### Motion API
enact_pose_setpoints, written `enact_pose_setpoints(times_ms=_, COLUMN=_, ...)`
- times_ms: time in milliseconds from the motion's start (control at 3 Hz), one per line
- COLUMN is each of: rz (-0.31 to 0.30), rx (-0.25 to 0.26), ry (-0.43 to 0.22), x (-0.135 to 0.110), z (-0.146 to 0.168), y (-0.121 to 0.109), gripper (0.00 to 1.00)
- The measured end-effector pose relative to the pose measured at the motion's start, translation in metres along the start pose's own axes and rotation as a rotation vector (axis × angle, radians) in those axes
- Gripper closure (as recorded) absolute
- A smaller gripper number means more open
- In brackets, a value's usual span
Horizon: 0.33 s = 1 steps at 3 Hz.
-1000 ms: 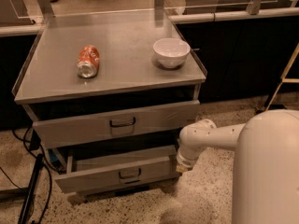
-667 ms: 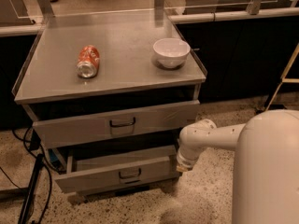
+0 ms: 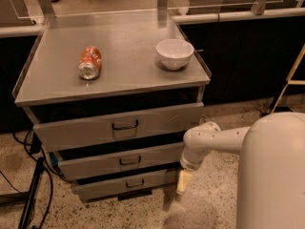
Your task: Close middle drawer
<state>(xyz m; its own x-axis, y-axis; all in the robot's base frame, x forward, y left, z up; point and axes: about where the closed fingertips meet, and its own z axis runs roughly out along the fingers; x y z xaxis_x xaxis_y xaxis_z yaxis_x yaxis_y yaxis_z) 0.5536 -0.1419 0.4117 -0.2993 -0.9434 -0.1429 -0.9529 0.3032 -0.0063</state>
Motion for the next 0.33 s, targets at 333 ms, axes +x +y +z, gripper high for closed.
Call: enact_pose_setpoints(times_ms=333, rz=0.0, rx=0.0, ry=0.0, x=0.0, z=0.0, y=0.0, gripper=0.0)
